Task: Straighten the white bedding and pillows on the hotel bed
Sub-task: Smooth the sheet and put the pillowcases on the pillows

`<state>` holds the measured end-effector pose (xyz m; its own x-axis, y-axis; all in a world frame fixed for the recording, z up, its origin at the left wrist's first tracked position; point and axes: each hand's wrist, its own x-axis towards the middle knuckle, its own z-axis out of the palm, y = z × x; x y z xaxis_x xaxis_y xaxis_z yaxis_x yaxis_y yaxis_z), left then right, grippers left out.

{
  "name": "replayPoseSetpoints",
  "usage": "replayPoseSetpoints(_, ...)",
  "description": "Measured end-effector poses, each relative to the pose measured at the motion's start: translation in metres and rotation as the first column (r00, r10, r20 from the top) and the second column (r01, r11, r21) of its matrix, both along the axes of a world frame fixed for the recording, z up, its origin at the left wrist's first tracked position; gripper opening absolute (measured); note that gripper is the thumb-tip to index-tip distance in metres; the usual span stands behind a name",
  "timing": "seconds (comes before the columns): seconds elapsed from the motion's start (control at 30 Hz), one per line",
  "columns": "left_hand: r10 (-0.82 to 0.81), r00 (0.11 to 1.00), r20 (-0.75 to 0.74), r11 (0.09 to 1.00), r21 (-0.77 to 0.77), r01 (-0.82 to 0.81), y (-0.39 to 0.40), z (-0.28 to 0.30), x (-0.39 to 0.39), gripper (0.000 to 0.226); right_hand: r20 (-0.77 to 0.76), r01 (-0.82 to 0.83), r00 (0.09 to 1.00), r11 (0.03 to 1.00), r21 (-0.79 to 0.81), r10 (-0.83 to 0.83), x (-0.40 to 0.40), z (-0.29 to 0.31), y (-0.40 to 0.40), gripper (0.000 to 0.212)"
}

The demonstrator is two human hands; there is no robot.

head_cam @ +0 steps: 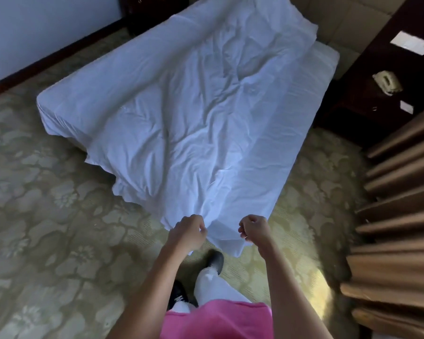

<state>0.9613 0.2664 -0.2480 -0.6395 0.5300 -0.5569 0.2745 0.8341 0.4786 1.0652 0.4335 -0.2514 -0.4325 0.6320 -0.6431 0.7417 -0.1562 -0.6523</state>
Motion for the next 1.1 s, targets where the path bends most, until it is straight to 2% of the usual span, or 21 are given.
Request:
replayPoseSetpoints(0.07,0.019,1.000,-0.024,1.000,0.016,-0.019,0.009,0.000,0.007,0.019,-0.005,0.037,0.999,0.998,0.053,-0.036,0.012,0.000,0.009,0.027)
replayPoseSetpoints(0.17,0.017,0.999,-0.043,1.000,0.017,-0.016,0.025,0.003,0.014,0.019,0.009,0.044,0.999,0.995,0.092,-0.045,0.023,0.000,0.023,0.018)
replayPoseSetpoints(0.3,-0.010,0.998,-0.067,1.000,0.002,0.010,0.060,0.007,0.021,0.018,-0.010,0.044,0.999,0.989,0.141,-0.043,0.035,0.006,0.059,0.035)
replayPoseSetpoints(0.4,-0.043,0.991,-0.127,0.999,0.001,0.043,0.110,0.015,0.032,0.020,0.023,-0.033,0.999,0.968,0.250,0.028,0.044,0.013,0.108,0.026)
replayPoseSetpoints(0.5,-0.069,0.982,-0.173,0.997,0.013,0.073,0.179,0.025,0.052,0.024,0.048,-0.109,0.994,0.943,0.315,0.099,0.065,0.020,0.172,0.027)
replayPoseSetpoints(0.6,-0.121,0.976,-0.182,0.990,0.048,0.131,0.259,0.039,0.080,0.023,0.060,-0.116,0.993,0.937,0.328,0.102,0.101,0.035,0.241,0.029)
replayPoseSetpoints(0.73,-0.216,0.962,-0.167,0.967,0.102,0.235,0.346,0.061,0.118,0.021,0.071,-0.040,0.997,0.929,0.368,0.015,0.145,0.053,0.320,0.029)
replayPoseSetpoints(0.9,-0.268,0.949,-0.163,0.956,0.077,0.283,0.403,0.066,0.127,0.021,0.020,0.019,0.999,0.929,0.371,-0.028,0.162,0.056,0.375,0.028)
replayPoseSetpoints(1.1,-0.329,0.932,-0.151,0.938,0.065,0.342,0.481,0.062,0.116,0.020,0.024,-0.024,1.000,0.950,0.312,0.017,0.156,0.046,0.430,0.029)
